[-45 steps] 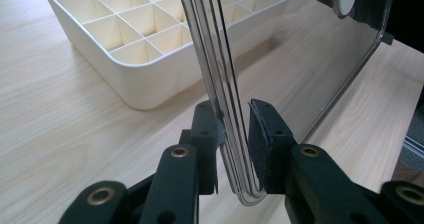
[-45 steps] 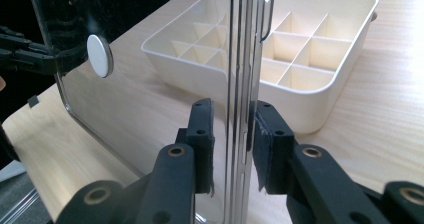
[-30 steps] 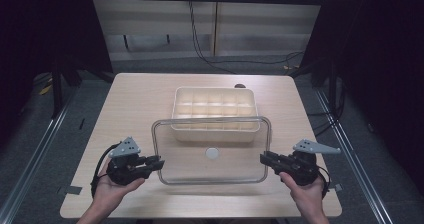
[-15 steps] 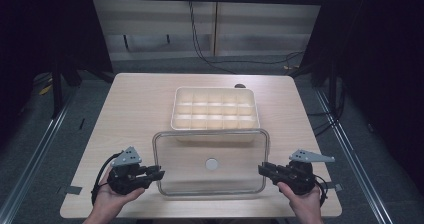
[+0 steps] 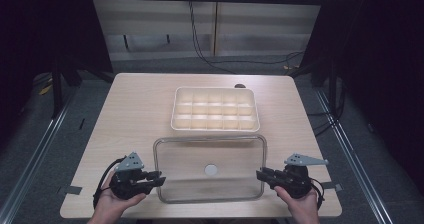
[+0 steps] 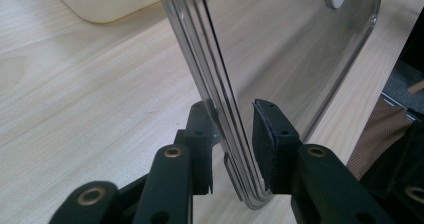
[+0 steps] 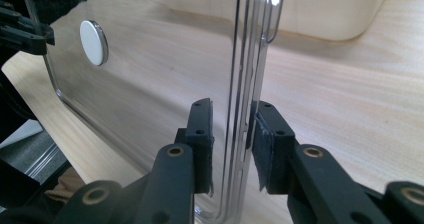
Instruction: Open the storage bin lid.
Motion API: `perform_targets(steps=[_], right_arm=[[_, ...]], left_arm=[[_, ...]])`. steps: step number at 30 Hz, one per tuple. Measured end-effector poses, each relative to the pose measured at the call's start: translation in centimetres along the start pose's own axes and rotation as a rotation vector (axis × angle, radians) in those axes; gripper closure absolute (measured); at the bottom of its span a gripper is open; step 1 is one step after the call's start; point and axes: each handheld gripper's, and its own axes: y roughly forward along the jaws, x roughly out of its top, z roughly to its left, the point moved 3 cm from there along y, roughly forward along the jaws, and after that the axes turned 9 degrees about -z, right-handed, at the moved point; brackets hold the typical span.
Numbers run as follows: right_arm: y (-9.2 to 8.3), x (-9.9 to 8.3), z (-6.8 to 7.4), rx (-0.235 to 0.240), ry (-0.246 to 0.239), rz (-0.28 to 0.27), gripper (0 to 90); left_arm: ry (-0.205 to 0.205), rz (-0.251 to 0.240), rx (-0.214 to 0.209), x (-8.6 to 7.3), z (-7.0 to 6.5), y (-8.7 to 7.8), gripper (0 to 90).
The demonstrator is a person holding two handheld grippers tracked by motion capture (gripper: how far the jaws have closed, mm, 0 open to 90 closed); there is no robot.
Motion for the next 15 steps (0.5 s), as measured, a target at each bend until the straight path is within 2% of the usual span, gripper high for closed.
perform_targets(steps=[13,15], right_arm=[[1.0,-0.6,-0.7,-0.005,0.033,0.033,68.6],[1.1,-0.7,-0.7,-0.008,0.024,0.036,67.7]], left_arm=[[-0.02,0.024,-0.006,0.2,1.1,1.5,63.6],[-0.014,0.027,-0.006,0.1,1.1,1.6,62.6]])
